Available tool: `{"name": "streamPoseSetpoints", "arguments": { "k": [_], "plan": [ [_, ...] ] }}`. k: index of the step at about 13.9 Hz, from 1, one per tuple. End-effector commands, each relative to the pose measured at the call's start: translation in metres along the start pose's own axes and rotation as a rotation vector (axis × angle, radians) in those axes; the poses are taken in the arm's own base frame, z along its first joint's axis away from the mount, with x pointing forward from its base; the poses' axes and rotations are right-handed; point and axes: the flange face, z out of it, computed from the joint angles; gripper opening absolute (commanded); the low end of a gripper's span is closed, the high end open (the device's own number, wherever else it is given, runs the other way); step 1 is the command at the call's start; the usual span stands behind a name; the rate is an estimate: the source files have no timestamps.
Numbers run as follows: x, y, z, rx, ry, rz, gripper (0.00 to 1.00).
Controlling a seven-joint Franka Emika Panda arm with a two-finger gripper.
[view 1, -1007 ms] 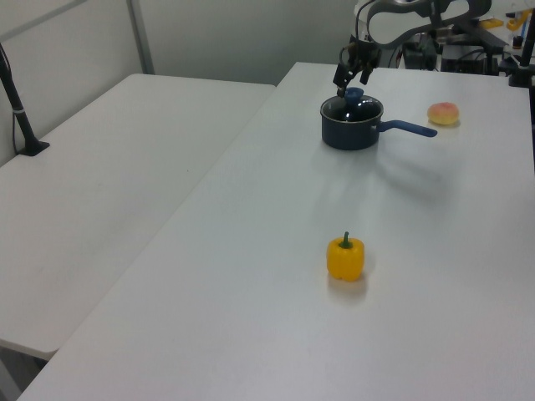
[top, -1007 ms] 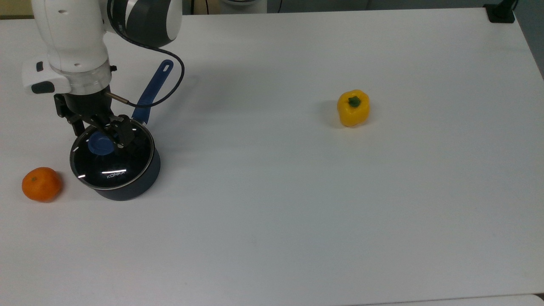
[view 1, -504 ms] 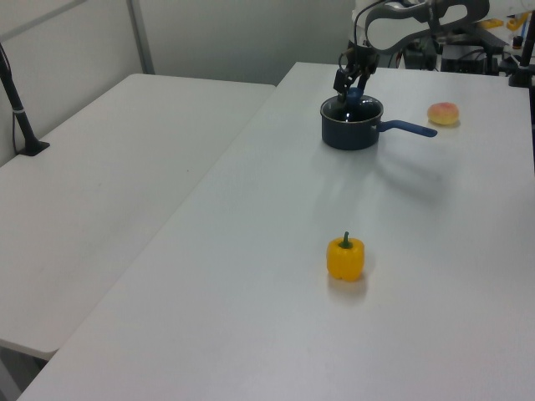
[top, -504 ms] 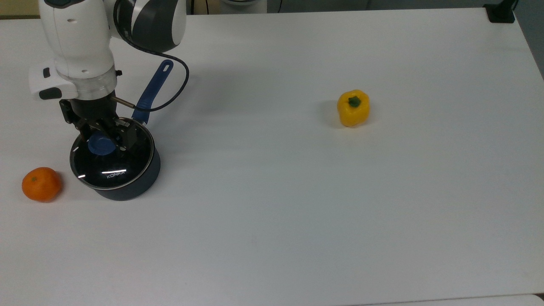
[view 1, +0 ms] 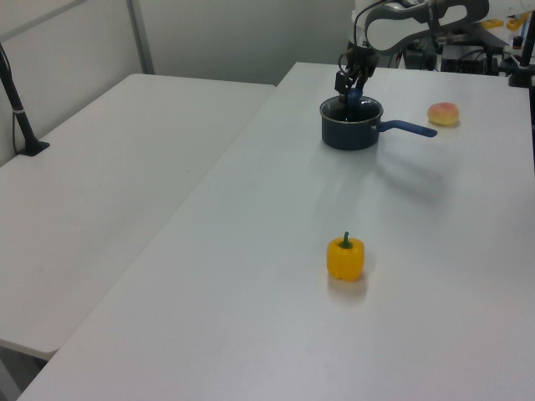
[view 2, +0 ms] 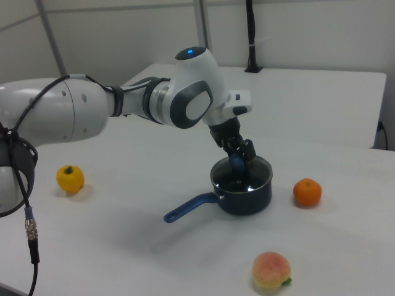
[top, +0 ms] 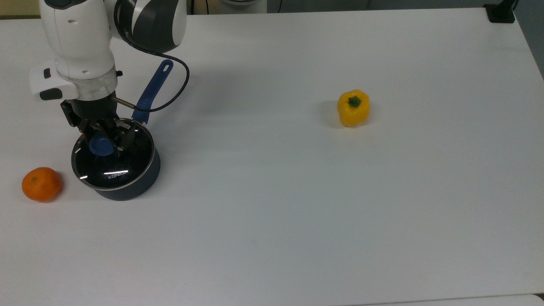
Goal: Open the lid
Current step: 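Close the gripper on the blue knob of the glass lid, then lift the glass lid off the saucepan and carry it aside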
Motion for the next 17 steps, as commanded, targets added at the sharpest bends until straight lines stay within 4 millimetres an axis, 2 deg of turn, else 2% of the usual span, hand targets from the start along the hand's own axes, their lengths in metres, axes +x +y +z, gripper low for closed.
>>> {"name": "streamPoseSetpoints", "arguments": {
  "k": [1, 6, 8, 10, 12, 14, 15, 17],
  "plan": [
    [0.001, 0.001, -0.025, 0.003, 0.036, -0.005, 0.24],
    [-0.002, -0.001, -0.071, 0.026, 0.069, -0.016, 0.24],
    [-0.014, -0.014, -0.102, 0.052, 0.035, -0.041, 0.24],
    [-0.028, -0.02, -0.126, 0.068, 0.018, -0.057, 0.24],
    [-0.056, -0.032, -0.164, 0.086, -0.03, -0.114, 0.24],
    [-0.072, -0.038, -0.191, 0.098, -0.06, -0.147, 0.24],
    [-0.088, -0.043, -0.209, 0.103, -0.09, -0.171, 0.24],
    [-0.116, -0.055, -0.226, 0.107, -0.13, -0.234, 0.24]
  ]
}}
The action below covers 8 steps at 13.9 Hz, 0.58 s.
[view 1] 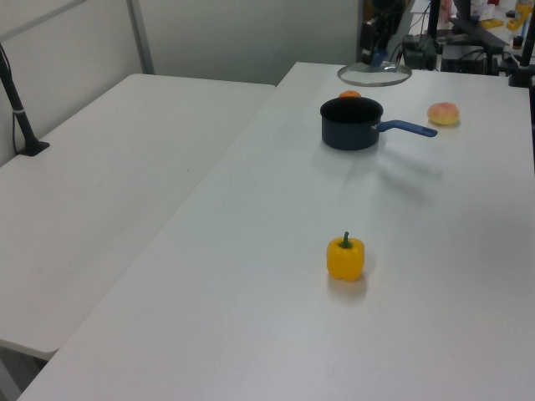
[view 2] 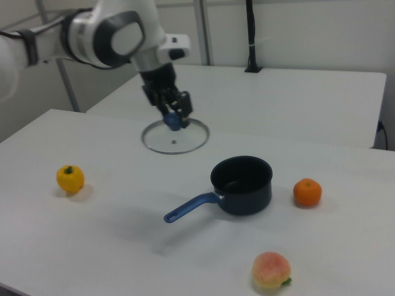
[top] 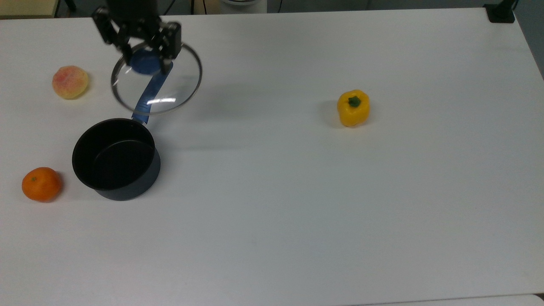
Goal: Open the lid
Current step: 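Lift the glass lid off the saucepan and carry it aside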
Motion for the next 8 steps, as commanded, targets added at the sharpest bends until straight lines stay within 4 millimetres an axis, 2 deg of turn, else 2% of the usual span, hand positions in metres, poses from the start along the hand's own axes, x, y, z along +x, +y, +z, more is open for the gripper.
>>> {"name": "streamPoseSetpoints", "arguments": {
  "k": [1, 3, 4, 5, 8],
  "plan": [
    [-0.071, -0.027, -0.03, 0.006, -0.068, -0.133, 0.24],
    [-0.11, -0.048, -0.025, 0.002, -0.143, -0.233, 0.24],
    [-0.118, -0.051, -0.019, 0.0, -0.187, -0.25, 0.24],
    [-0.128, -0.066, -0.011, -0.006, -0.241, -0.284, 0.24],
    [-0.16, -0.093, 0.045, -0.021, -0.348, -0.367, 0.24]
  ]
}}
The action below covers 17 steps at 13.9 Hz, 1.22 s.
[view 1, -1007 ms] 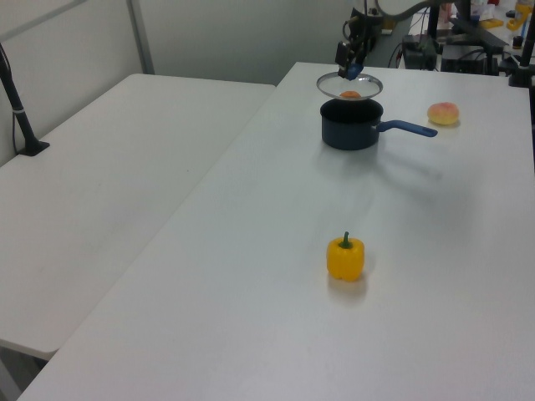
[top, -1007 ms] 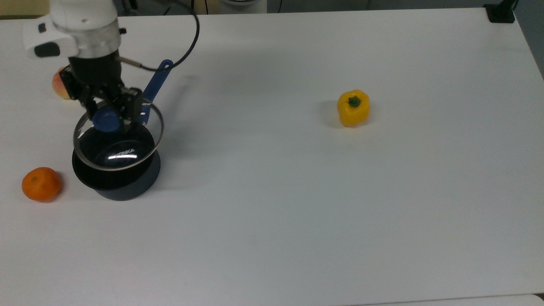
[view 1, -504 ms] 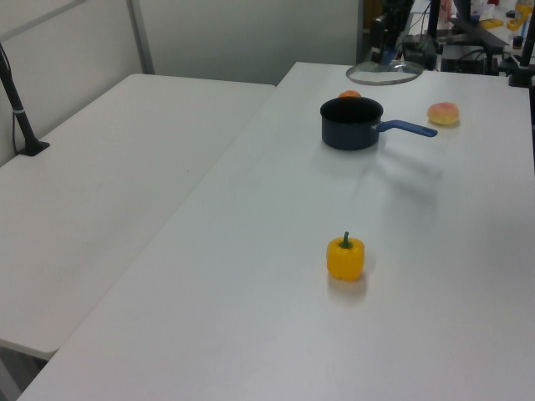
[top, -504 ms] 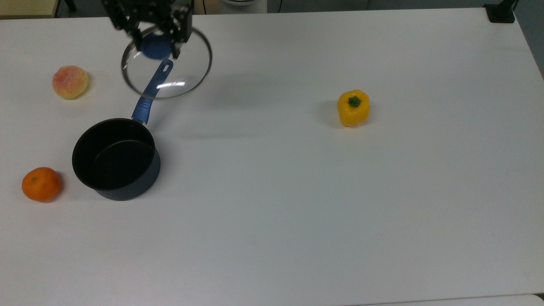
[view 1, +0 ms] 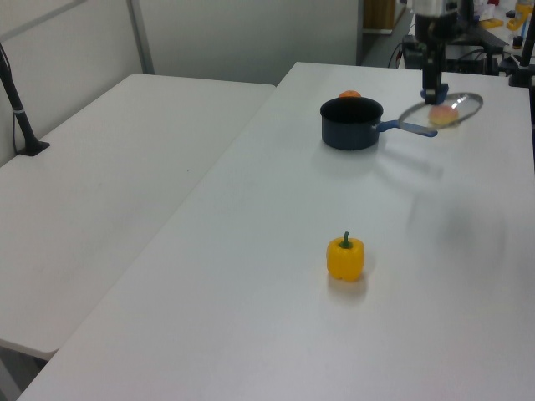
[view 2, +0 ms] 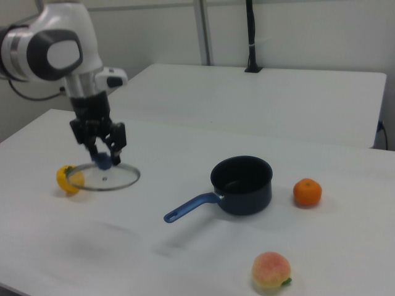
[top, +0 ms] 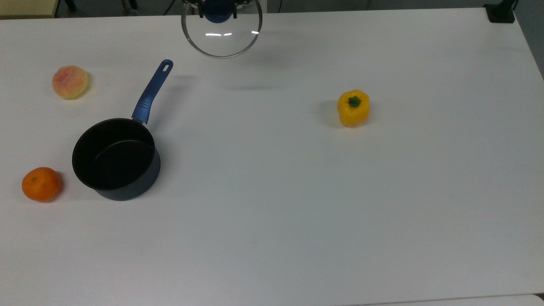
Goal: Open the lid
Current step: 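Lift the glass lid off the saucepan and carry it aside, then lower the glass lid onto the table beside the saucepan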
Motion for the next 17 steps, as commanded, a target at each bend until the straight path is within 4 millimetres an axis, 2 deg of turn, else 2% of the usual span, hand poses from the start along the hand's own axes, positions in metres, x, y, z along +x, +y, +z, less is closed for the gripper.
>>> {"name": "streamPoseSetpoints", "arguments": {
  "k": [1, 6, 10, 15, 17],
  "plan": [
    [-0.016, -0.028, 0.059, -0.014, -0.072, -0.087, 0.24],
    [-0.015, -0.042, 0.116, -0.033, -0.014, -0.087, 0.24],
    [-0.005, -0.039, 0.154, -0.039, 0.078, -0.063, 0.24],
    [-0.001, -0.043, 0.186, -0.077, 0.126, -0.016, 0.24],
    [0.0, -0.043, 0.189, -0.076, 0.117, -0.016, 0.27]
  ]
}}
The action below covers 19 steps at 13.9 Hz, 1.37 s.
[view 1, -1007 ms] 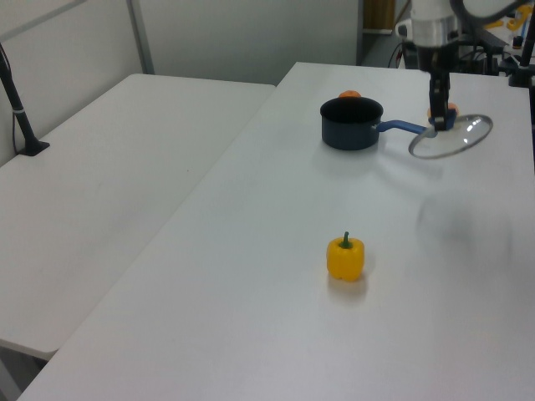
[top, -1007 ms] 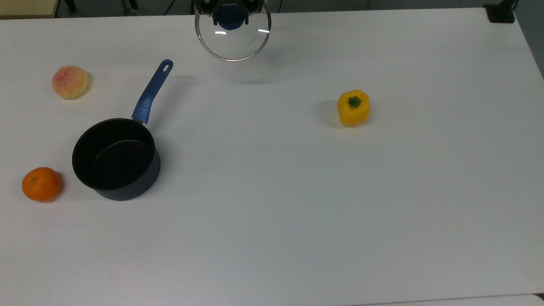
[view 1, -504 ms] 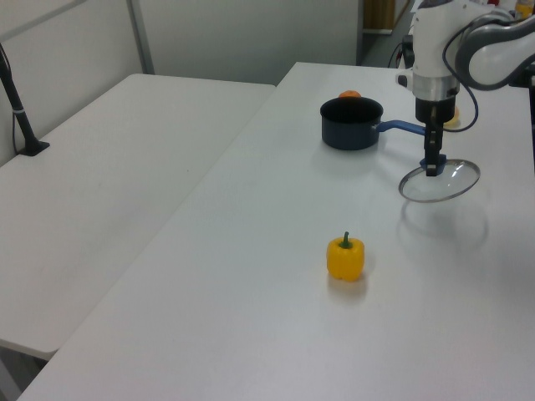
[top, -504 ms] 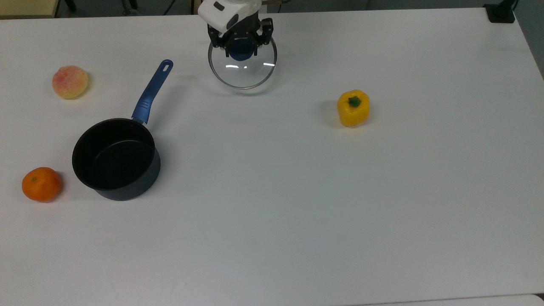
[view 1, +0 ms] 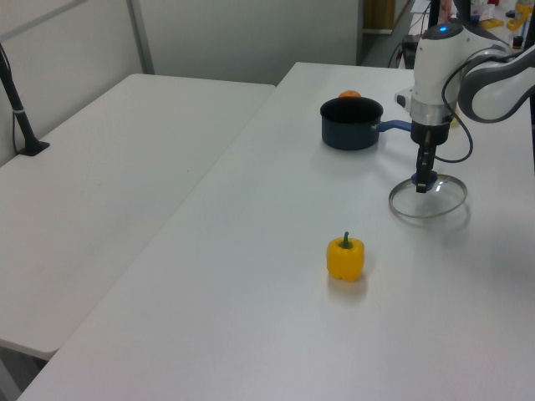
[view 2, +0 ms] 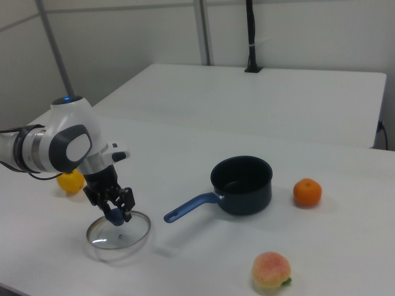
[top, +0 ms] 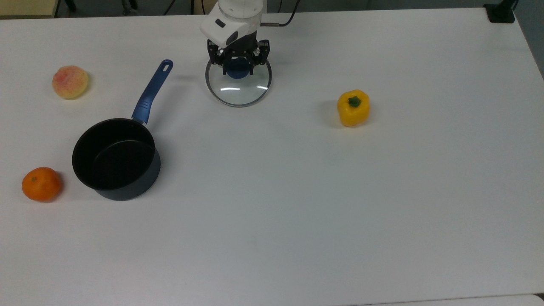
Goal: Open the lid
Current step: 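Lower the glass lid onto the table beside the saucepan, then open the gripper to release the lid knob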
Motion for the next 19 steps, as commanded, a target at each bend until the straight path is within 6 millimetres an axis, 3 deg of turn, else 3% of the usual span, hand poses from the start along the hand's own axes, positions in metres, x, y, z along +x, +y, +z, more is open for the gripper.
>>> {"name": "streamPoseSetpoints", "arguments": {
  "k": [1, 2, 3, 4, 8, 10, 11, 12, 15, 18, 19],
  "plan": [
    [-0.001, -0.004, 0.002, -0.014, 0.012, 0.011, 0.29],
    [0.0, -0.005, 0.002, -0.014, 0.01, 0.01, 0.33],
    [-0.001, -0.005, 0.003, -0.014, 0.006, 0.01, 0.46],
    [-0.001, -0.005, 0.003, -0.014, 0.003, 0.011, 0.67],
    [-0.001, -0.008, 0.003, -0.017, -0.019, 0.003, 0.77],
    [-0.002, -0.009, 0.001, -0.02, -0.036, 0.004, 0.87],
    [0.001, -0.006, -0.007, -0.023, -0.039, 0.011, 0.99],
    [0.004, -0.004, -0.017, -0.027, -0.05, 0.017, 1.0],
    [0.031, 0.008, -0.095, -0.009, -0.073, 0.07, 1.0],
    [0.043, 0.013, -0.191, 0.041, -0.07, 0.103, 1.0],
    [0.042, 0.015, -0.211, 0.053, -0.073, 0.109, 1.0]
  ]
}}
